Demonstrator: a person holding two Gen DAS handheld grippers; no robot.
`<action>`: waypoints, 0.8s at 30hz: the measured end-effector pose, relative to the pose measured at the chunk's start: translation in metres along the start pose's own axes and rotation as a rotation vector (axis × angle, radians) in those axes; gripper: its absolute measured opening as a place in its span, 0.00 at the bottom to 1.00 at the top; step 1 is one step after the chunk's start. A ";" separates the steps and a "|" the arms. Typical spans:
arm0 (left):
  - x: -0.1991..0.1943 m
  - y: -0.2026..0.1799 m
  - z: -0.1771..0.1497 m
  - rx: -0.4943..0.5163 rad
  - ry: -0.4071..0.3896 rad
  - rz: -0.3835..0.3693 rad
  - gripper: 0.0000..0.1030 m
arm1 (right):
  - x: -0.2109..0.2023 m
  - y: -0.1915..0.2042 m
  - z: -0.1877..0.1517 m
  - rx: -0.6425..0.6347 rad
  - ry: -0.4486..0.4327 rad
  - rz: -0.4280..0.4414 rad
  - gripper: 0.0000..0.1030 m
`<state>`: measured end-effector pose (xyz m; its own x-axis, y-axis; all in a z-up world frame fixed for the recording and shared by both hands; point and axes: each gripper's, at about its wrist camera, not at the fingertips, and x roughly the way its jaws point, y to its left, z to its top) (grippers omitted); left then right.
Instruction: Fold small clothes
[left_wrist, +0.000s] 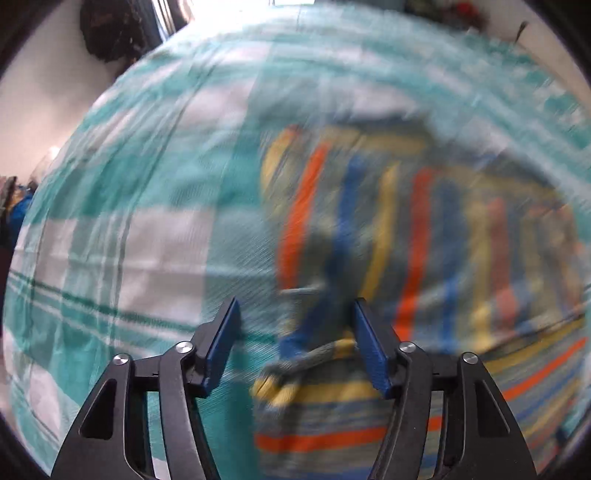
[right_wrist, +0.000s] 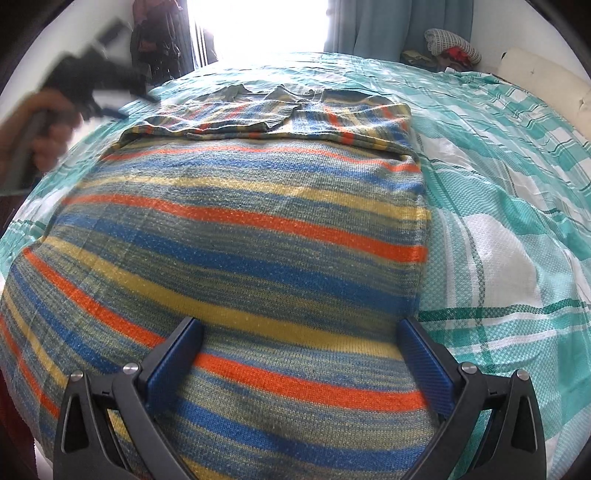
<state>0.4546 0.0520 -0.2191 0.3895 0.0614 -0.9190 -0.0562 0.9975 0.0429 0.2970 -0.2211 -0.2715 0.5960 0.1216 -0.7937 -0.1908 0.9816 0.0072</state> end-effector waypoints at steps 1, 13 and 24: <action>-0.003 0.010 -0.006 -0.026 -0.032 -0.020 0.71 | 0.000 0.000 0.000 -0.001 0.003 0.002 1.00; -0.116 0.040 -0.120 -0.004 -0.191 -0.084 0.86 | -0.015 0.000 0.009 0.015 0.102 -0.026 1.00; -0.115 -0.028 -0.244 0.090 -0.135 -0.096 0.93 | -0.042 0.028 -0.016 -0.035 0.128 -0.103 1.00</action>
<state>0.1874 0.0083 -0.2106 0.5095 -0.0360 -0.8597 0.0673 0.9977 -0.0019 0.2542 -0.2008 -0.2479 0.5100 -0.0011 -0.8602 -0.1623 0.9819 -0.0975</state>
